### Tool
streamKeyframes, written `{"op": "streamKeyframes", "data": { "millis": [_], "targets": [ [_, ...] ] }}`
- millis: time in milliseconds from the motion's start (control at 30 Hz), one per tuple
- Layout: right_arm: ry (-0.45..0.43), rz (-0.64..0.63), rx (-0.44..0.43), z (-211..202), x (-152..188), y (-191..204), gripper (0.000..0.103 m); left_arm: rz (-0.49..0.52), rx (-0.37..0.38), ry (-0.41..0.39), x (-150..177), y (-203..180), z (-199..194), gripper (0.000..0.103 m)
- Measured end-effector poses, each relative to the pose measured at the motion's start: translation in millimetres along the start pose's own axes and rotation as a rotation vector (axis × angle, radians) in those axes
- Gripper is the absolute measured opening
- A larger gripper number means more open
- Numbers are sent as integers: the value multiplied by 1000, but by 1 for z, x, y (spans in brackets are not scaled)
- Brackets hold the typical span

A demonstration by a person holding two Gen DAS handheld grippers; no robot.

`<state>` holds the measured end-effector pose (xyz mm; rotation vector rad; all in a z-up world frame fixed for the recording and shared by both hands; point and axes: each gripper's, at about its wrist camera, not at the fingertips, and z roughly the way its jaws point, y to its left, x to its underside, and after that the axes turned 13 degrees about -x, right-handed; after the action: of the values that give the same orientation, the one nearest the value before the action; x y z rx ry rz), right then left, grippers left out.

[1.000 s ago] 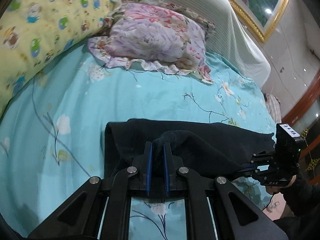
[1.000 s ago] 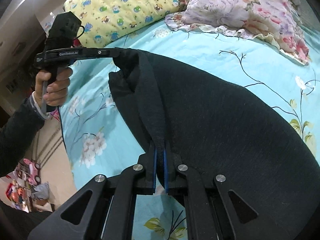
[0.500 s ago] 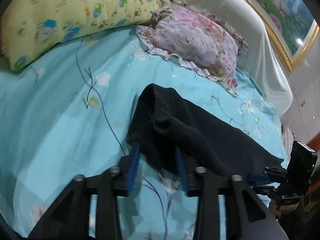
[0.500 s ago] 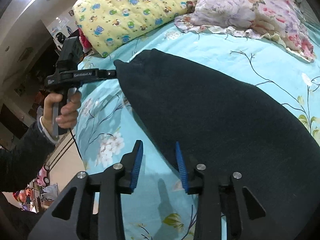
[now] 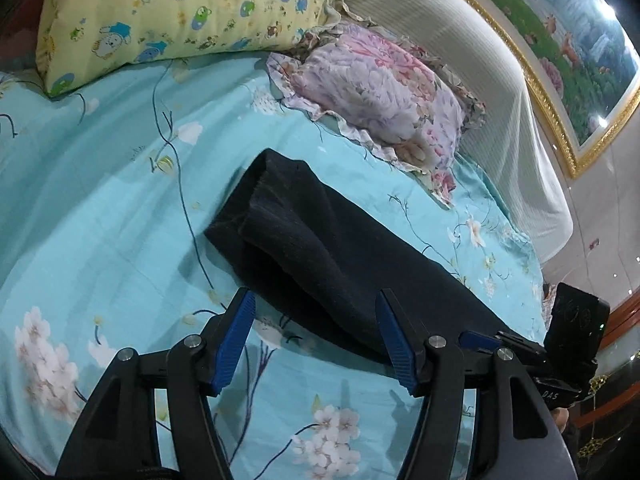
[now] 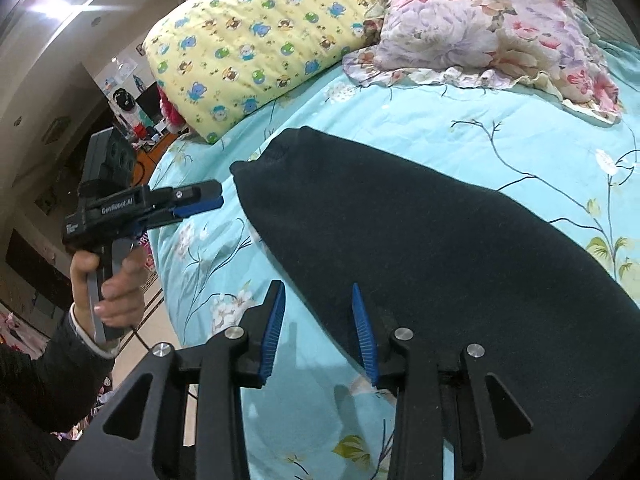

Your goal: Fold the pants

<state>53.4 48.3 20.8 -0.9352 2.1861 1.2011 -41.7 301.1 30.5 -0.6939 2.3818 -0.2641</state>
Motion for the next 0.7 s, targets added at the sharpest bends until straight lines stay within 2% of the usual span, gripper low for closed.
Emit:
{"op": "streamKeyframes", "data": {
  "millis": [100,200,467,700],
  "targets": [
    [-9,-1,5,-4,-2,-2,38,9,-16,13,0,-5,6,64],
    [-39,7,26,-12,-6,-9,57,15,-52,26,2,-8,13,64],
    [-79,84,93,-32,-19,-48,57,-1,-150,31,-1,2,28,64],
    [-115,128,129,-37,-56,-85,57,-29,-150,44,-6,12,45,63]
  ]
}}
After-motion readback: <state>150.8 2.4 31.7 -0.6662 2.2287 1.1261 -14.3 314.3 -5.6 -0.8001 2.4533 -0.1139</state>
